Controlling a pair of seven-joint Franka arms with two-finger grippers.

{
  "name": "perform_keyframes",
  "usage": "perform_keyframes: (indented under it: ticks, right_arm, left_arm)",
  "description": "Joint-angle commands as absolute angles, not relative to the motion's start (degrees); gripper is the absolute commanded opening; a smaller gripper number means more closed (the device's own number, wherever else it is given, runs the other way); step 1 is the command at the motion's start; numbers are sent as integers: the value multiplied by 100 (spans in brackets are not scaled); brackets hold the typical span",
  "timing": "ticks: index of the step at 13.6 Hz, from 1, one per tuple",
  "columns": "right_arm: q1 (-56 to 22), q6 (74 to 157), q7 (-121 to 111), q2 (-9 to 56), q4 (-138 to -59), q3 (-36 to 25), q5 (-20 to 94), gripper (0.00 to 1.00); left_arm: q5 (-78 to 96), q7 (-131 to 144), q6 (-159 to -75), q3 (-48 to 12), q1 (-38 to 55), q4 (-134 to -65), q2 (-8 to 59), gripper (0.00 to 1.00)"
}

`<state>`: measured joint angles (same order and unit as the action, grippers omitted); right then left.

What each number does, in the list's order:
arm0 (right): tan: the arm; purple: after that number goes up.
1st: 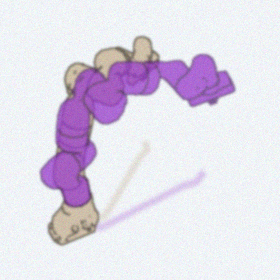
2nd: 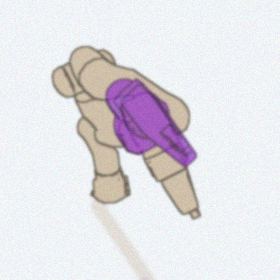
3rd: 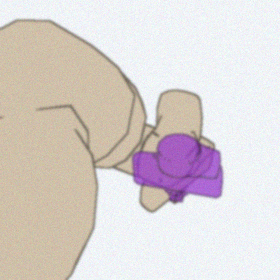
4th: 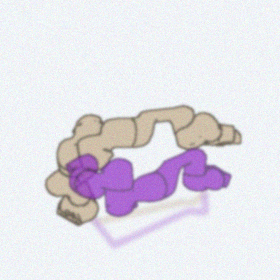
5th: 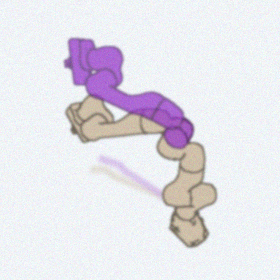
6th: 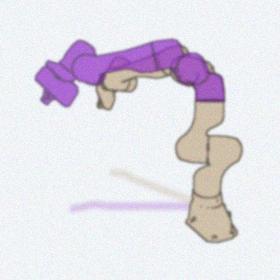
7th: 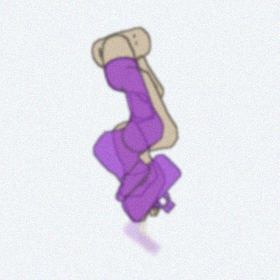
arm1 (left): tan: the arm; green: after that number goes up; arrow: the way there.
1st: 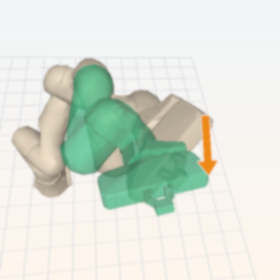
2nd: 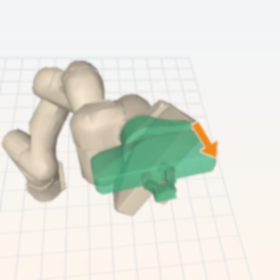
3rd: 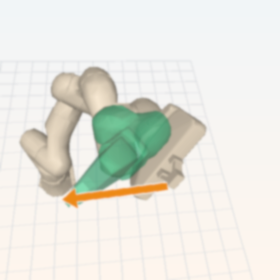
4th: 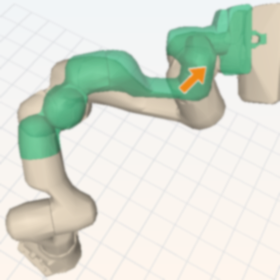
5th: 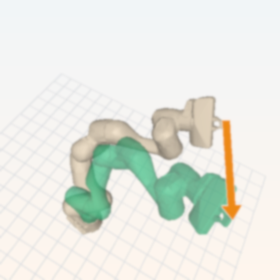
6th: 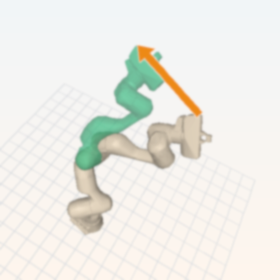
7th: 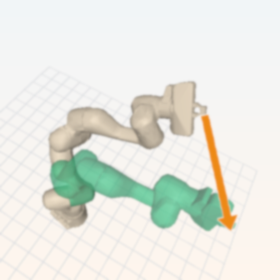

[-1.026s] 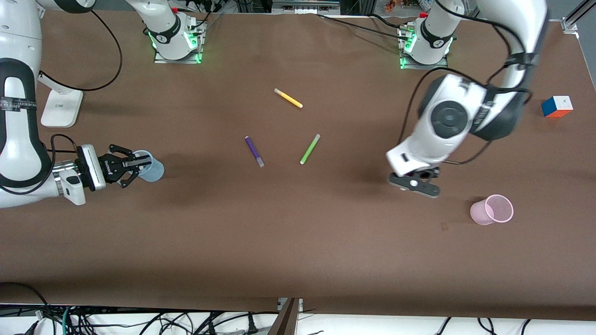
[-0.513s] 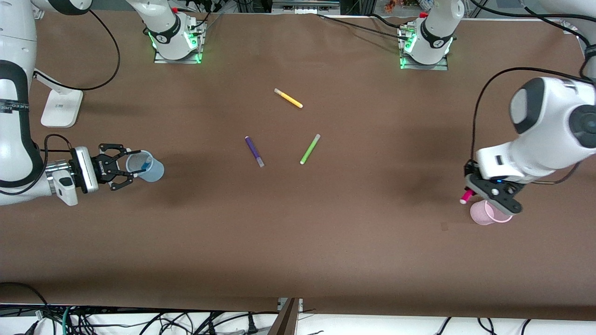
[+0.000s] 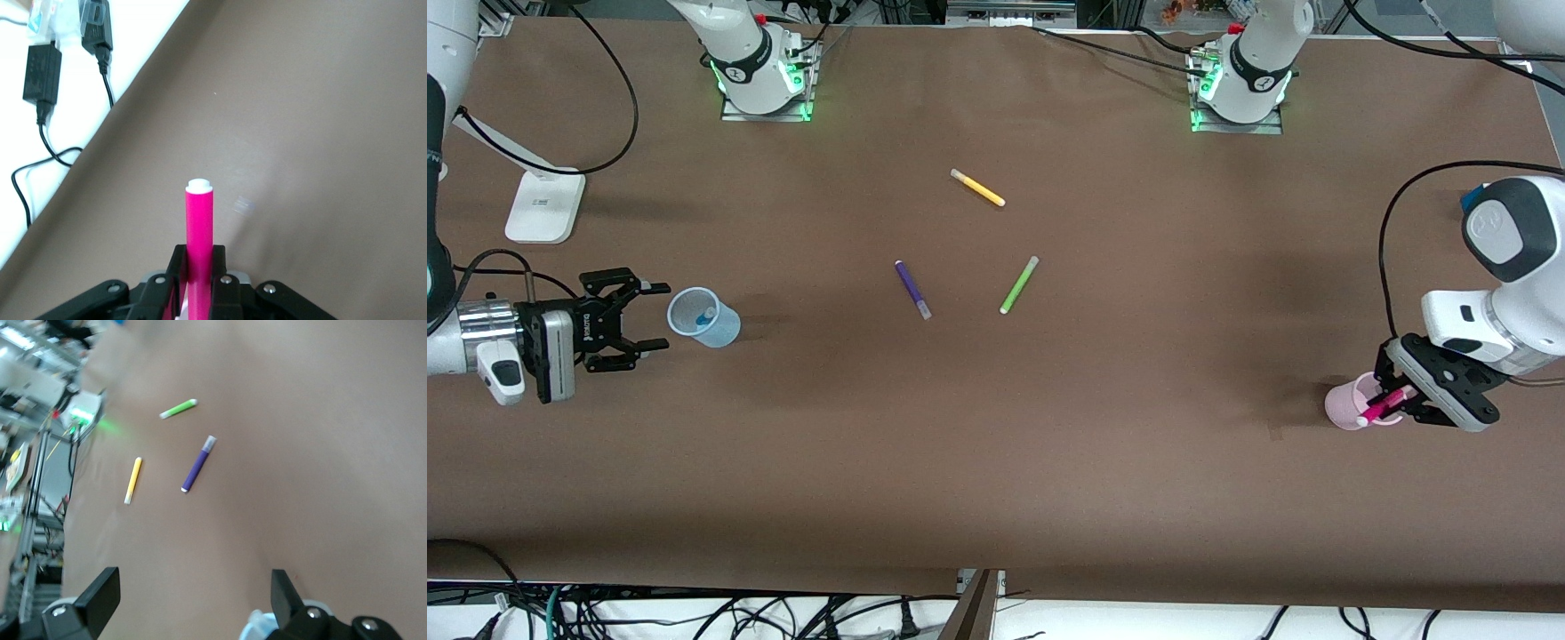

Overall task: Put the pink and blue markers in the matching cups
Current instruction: 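Release the blue marker into the blue cup while the left gripper drops pink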

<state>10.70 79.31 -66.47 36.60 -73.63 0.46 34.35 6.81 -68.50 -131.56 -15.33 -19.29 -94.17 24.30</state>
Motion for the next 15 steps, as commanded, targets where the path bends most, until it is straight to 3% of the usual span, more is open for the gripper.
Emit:
perform_keyframes:
  ticks: [1, 6, 9, 12, 15]
  right_arm:
    - [477, 7919, -4754, 3525, -6936, 44, 2745, 100]
    - [-491, 8314, -2289, 3226, -6978, 53, 1462, 100]
    - [-747, 8621, -1199, 2350, -7994, 53, 469, 100]
    - [-572, 9008, -1072, 1392, -8953, 9, 221, 100]
    - [-361, 9061, -1037, 583, -9255, 0, -393, 100]
  left_arm:
    - [1438, -8134, -13306, -1608, -2258, -9316, 2776, 0]
    - [2844, -10103, -13509, -1608, -2566, -9352, 3251, 0]
    - [3427, -10906, -13474, -1608, -2680, -9430, 3366, 0]
    - [3436, -10916, -13229, -1617, -2873, -9553, 3340, 0]
    - [3533, -10916, -12964, -1617, -2970, -9650, 3340, 0]
